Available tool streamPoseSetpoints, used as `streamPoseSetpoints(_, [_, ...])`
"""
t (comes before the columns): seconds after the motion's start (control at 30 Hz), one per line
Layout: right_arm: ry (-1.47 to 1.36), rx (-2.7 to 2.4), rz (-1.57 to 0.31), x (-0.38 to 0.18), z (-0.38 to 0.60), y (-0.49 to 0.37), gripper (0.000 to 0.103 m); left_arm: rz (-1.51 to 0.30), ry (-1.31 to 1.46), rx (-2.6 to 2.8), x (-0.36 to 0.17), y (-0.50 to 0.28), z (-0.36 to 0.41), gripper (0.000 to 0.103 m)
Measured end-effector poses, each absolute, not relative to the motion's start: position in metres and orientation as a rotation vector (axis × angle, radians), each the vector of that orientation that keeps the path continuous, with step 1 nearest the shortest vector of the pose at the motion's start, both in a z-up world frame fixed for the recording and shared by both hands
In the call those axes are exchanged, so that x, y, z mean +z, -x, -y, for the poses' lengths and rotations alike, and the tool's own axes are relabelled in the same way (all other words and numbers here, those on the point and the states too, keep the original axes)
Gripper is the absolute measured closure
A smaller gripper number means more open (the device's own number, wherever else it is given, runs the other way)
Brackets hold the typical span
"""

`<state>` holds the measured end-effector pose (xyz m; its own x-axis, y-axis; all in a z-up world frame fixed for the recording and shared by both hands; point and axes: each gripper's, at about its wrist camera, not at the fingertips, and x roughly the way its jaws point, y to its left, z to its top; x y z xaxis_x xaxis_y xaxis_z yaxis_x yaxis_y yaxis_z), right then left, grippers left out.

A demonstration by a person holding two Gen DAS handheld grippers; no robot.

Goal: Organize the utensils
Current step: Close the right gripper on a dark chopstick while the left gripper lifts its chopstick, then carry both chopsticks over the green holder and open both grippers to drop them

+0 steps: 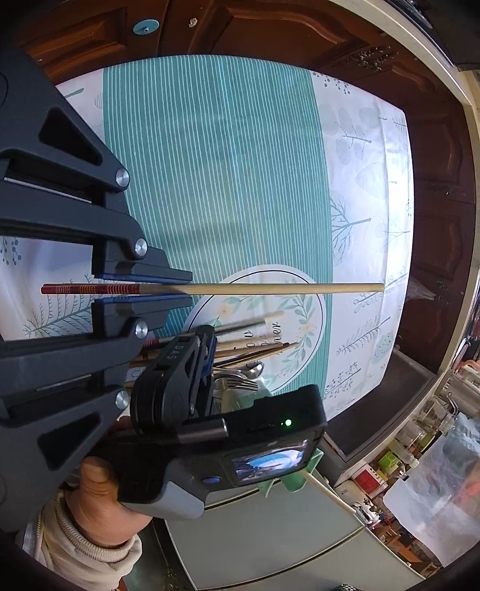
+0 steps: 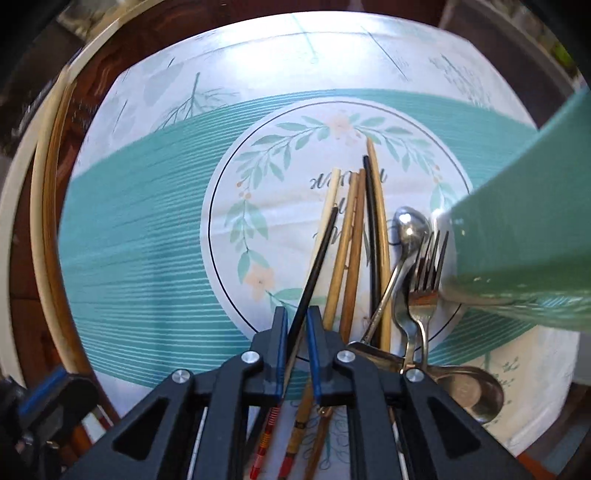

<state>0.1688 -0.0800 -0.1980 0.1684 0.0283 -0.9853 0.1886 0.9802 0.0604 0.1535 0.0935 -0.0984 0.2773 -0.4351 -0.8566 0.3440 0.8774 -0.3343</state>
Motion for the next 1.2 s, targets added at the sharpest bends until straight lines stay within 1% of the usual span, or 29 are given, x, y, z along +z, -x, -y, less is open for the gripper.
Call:
streamPoseSetpoints(0.07, [-0.179,-0.094,-1.389,-0.198,0.08,-0.169,0.098,-1.16,0.093,-0.52,-0.094,-0.151,-0.096,0.1])
streamPoseSetpoints(0.17, [-0.269,-0.011,-1.389,-0.199,0.09,-0.165,0.098,-1.135,0.09,-0.513,-0.087,-0.148,-0.099,0.1])
streamPoseSetpoints(0.27, [-0.363,0.071,-1.327,-0.192,0.103,-0.152,0.098,-1.104,0.088,-0.512,-0.077,-0.143,-0.1,0.1])
streamPoseSetpoints(0.4, [-0.448,0.2,-1.146,-0.164,0.12,-0.125,0.098,-1.044,0.09,-0.521,-0.057,-0.136,-0.095,0.1])
streamPoseSetpoints(0.53, [-0.473,0.276,-0.959,-0.125,0.137,-0.094,0.098,-0.959,0.102,-0.541,-0.023,-0.127,-0.084,0.1])
streamPoseSetpoints(0.73, [-0.462,0.269,-0.705,-0.059,0.181,-0.048,0.098,-0.796,0.092,-0.596,0.044,-0.115,-0.044,0.1])
streamPoseSetpoints(0.93, [-0.47,0.199,-0.491,0.003,0.231,-0.034,0.098,-0.648,0.122,-0.629,0.103,-0.114,0.013,0.1])
streamPoseSetpoints(1.07, [-0.404,0.116,-0.361,0.029,0.251,-0.031,0.098,-0.59,0.16,-0.624,0.124,-0.122,0.056,0.1])
streamPoseSetpoints(1.2, [-0.374,0.057,-0.307,0.032,0.265,-0.043,0.098,-0.566,0.165,-0.608,0.126,-0.132,0.098,0.1])
